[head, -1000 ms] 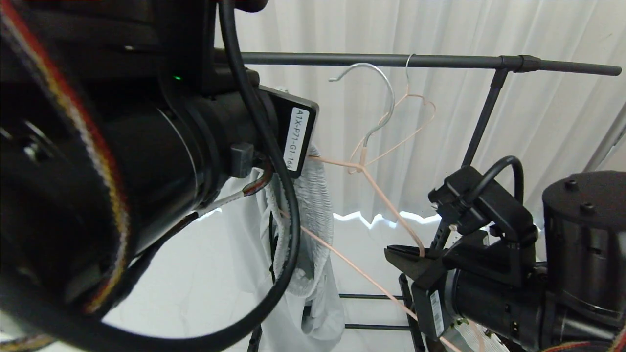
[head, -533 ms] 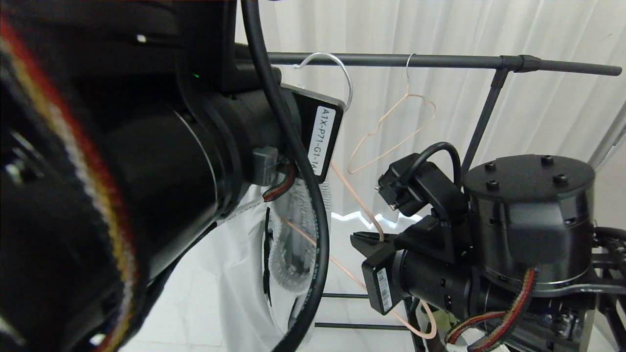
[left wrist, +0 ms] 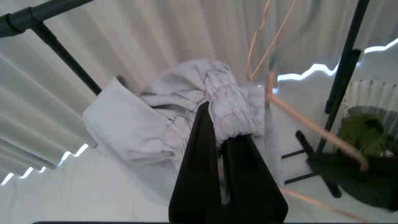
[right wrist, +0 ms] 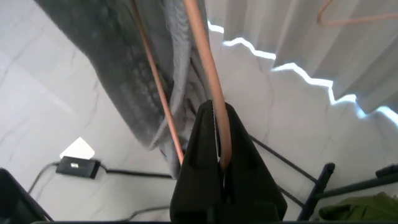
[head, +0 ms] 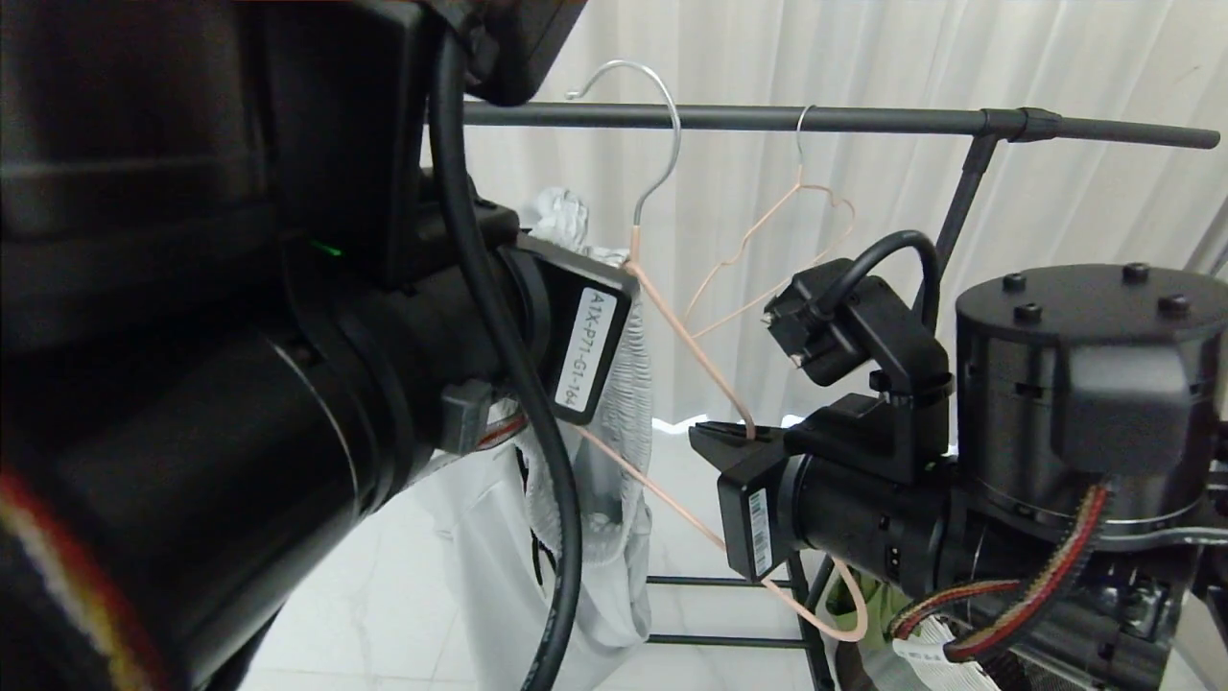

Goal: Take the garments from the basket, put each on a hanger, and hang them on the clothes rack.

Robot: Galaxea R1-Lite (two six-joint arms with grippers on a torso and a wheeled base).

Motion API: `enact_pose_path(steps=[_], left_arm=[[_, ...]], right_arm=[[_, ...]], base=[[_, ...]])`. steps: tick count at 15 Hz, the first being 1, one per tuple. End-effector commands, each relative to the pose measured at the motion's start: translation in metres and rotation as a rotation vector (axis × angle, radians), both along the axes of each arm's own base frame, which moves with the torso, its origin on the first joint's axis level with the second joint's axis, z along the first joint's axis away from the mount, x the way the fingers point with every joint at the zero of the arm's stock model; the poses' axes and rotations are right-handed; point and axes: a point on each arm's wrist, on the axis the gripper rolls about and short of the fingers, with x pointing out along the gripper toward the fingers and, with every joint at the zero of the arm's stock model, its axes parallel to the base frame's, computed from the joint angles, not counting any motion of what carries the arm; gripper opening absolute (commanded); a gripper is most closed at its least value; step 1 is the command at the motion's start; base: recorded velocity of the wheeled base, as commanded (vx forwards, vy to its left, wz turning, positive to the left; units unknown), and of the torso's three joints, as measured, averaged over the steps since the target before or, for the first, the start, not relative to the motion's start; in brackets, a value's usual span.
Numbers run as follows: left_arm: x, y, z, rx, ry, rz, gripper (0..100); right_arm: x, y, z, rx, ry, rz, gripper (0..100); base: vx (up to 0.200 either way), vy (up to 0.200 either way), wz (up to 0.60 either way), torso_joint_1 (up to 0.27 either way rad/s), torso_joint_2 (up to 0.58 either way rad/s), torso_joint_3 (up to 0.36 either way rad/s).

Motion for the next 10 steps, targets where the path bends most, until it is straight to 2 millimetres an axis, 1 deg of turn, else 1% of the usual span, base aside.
enact_pose_path(steps=[1, 4, 10], left_arm=[[-0.002, 0.005, -0.007, 0.023, 0.007, 0.001, 0], [-0.002, 0.004, -0.011, 0.035, 0.014, 0.001, 0], [-0.001, 0.003, -0.015, 0.045, 0.018, 0.003, 0]], right_arm=[[-0.005, -0.007, 0.011, 0.029, -0.024, 0.009, 0], [-0.010, -0.015, 0.020, 0.057, -0.041, 0.014, 0], [-0.011, -0.015, 0.030, 0.123, -0.098, 0.021, 0]], base=[[0.000, 0.000, 0.00, 0.000, 0.00, 0.000], [0.000, 0.000, 0.00, 0.000, 0.00, 0.000], [0.000, 0.000, 0.00, 0.000, 0.00, 0.000]])
